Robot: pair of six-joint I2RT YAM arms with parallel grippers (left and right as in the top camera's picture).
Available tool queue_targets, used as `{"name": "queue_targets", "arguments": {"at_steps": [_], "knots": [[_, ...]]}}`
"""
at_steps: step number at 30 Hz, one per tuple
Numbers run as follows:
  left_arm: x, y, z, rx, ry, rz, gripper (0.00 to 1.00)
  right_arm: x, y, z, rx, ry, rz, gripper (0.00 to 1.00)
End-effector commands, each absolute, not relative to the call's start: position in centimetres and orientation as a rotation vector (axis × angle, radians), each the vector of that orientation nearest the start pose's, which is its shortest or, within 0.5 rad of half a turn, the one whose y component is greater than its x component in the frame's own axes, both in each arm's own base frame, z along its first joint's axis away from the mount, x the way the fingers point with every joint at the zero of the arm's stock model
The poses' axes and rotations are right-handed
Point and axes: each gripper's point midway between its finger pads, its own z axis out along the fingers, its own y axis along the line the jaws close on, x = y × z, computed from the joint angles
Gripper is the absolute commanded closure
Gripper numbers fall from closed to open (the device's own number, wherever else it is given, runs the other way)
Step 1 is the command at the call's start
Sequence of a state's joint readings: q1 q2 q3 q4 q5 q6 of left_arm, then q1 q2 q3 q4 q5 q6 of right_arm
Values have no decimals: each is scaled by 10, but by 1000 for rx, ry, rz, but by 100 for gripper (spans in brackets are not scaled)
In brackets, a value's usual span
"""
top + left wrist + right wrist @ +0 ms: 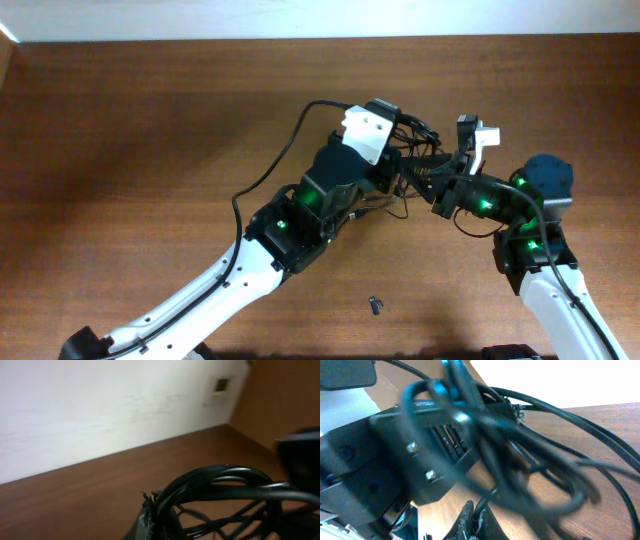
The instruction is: Untangle cables
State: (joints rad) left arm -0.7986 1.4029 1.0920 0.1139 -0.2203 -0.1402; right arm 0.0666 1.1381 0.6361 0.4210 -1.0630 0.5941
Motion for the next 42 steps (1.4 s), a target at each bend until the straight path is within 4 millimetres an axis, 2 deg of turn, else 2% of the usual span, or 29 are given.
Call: {"name": "queue_targets", "arguments": {"at_steps": [1,3,6,9,11,16,21,22,23,24,25,27,30,34,35,37,39,42], "knots": [[368,-277,313,253,1736,-317,100,287,178,285,-534,1687,1385,96],[372,-264,314,196,1733,-250,100,273,182,296,-652,1615,1407,96],[375,-249,309,144,1749,-159,100,265,184,302,-727,1567,1412,96],[381,-222,302,75,1772,-30,100,264,184,303,-730,1566,1413,96],[385,-213,299,64,1785,-3,100,263,184,303,-738,1560,1412,96],[402,-175,293,-6,1809,82,100,262,184,303,-746,1559,1417,96],[411,-152,294,-79,1805,104,100,262,184,303,-744,1560,1417,95],[411,-153,296,-82,1798,98,100,262,184,303,-744,1560,1417,87],[412,-153,298,-86,1791,92,100,263,184,303,-746,1559,1415,74],[412,-154,300,-91,1780,83,100,263,184,302,-745,1561,1416,51],[413,-155,303,-96,1770,77,100,263,184,302,-743,1563,1417,38],[413,-155,305,-99,1764,72,100,265,185,299,-737,1571,1422,24],[413,-164,304,-29,1776,47,100,268,184,297,-725,1580,1422,16],[400,-222,298,304,1783,-93,100,270,184,296,-723,1575,1407,9],[390,-241,296,445,1766,-96,100,272,183,296,-728,1564,1384,7],[374,-264,291,609,1734,-55,100,278,182,297,-702,1563,1355,7],[364,-277,291,686,1704,-42,100,284,180,294,-667,1579,1336,7],[362,-280,293,692,1696,-42,100,293,177,284,-585,1644,1329,7]]}}
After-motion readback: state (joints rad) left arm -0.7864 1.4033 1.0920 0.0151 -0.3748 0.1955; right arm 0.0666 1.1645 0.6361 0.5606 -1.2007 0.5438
